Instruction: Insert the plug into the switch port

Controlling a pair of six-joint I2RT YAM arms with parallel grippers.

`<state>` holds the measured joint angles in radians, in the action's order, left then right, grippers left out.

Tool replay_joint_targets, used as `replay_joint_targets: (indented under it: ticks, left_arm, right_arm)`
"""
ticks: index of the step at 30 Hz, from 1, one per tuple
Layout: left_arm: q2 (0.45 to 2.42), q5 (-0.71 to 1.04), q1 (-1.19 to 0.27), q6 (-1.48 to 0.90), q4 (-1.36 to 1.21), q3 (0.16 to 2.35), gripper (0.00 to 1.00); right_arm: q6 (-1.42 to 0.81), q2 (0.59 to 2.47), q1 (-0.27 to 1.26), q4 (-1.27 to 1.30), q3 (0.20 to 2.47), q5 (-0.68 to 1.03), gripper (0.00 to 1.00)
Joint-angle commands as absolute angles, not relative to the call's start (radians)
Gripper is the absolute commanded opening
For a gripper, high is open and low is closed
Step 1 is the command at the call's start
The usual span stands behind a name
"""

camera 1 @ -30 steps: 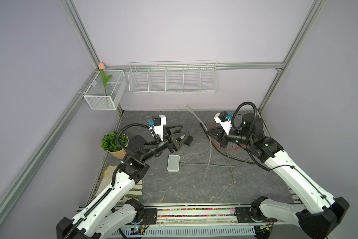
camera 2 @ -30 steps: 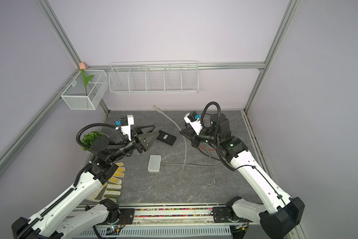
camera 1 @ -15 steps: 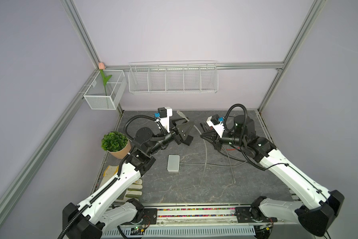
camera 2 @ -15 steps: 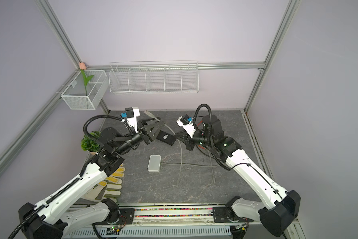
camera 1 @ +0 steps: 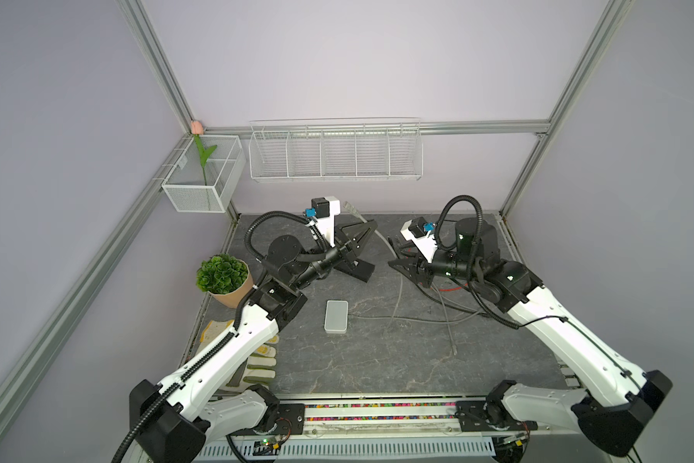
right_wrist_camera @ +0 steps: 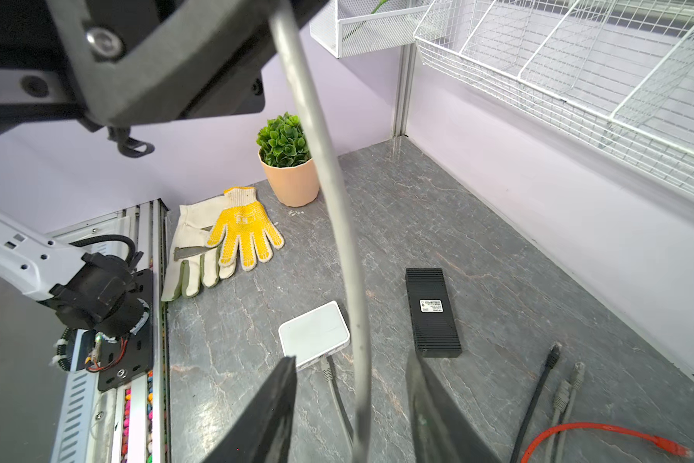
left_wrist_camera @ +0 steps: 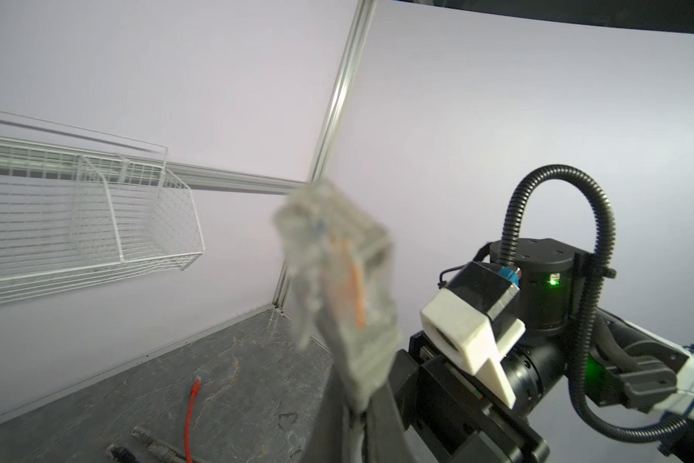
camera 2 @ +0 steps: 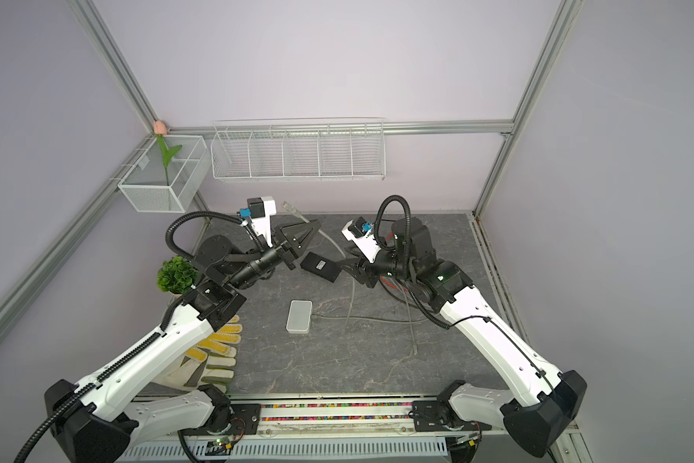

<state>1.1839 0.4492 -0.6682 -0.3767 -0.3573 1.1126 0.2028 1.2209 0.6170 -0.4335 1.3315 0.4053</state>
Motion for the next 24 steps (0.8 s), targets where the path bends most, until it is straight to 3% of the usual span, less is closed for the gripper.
replay_joint_targets:
  ticks: [1, 10, 16, 22, 24]
  left_arm:
    - [1.203, 0.639, -0.672, -0.316, -0.317, 1.228, 0.00]
    - [1.223, 0.973, -0.652, -0.137, -0.098, 1.406, 0.00]
    - [1.207, 1.003, -0.649, -0.152, -0.117, 1.399, 0.00]
    - [1.208, 1.020, -0.649, -0.185, -0.167, 1.385, 0.00]
    - [1.214, 1.030, -0.649, -0.201, -0.185, 1.384, 0.00]
  right_arm:
    - [0.278, 1.175, 0.602, -0.539, 1.404, 0.445, 0.53]
    - [0.249, 1.195, 0.464, -0.628, 1.601, 0.845, 0.56]
    - [0.233, 1.280, 0.464, -0.652, 1.675, 1.110, 0.58]
    - [0.243, 1.295, 0.499, -0.650, 1.662, 1.140, 0.55]
    - [0.253, 1.306, 0.511, -0.664, 1.664, 1.141, 0.46]
